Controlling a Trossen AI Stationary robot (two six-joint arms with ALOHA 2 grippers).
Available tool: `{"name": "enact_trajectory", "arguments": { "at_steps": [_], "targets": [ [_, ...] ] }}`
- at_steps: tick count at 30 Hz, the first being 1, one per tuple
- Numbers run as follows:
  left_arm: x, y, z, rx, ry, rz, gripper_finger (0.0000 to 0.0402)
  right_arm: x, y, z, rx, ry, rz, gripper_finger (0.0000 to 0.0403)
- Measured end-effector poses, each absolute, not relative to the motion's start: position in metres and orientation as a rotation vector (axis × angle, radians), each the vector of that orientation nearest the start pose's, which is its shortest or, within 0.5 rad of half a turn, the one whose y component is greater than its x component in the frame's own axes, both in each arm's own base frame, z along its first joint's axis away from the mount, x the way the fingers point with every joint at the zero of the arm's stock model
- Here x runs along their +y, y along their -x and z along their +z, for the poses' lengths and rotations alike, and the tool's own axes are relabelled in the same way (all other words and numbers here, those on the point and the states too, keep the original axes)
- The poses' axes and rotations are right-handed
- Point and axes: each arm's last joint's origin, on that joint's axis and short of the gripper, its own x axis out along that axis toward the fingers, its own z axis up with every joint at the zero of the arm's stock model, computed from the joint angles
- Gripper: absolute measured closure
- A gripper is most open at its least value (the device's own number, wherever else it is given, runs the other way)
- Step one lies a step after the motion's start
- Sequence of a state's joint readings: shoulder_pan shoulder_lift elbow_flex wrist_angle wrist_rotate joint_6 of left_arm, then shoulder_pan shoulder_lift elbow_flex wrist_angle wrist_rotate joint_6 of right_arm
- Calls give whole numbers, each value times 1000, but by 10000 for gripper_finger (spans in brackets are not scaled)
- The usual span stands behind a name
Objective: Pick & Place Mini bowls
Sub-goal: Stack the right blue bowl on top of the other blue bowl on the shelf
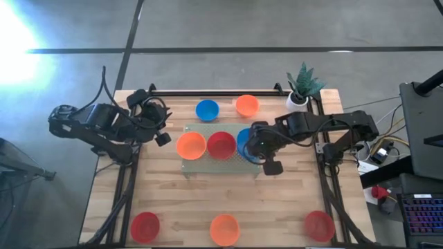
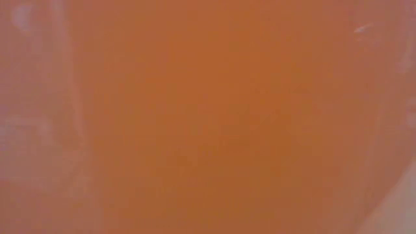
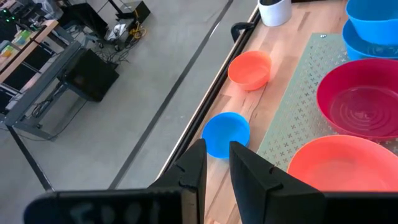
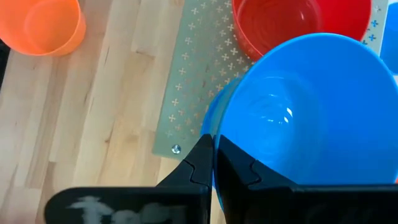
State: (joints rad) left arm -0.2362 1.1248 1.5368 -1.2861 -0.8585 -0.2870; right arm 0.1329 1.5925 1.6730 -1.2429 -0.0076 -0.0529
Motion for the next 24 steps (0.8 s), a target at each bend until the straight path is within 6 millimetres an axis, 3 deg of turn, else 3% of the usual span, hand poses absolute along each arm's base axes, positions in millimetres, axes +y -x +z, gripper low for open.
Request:
{"name": "enact_trajectory", "arguments": {
  "at_steps": [6,18,24],
  "targets": [
    [-17,-163,428,662,-197,679,337,40,-300,358,1170,109,148,385],
    [-17,-163,428,664,-202,677,337,39,-300,358,1165,148,117,319],
    [-17,-163,428,670,-218,672,337,39,-300,358,1163,158,103,315]
  ]
}}
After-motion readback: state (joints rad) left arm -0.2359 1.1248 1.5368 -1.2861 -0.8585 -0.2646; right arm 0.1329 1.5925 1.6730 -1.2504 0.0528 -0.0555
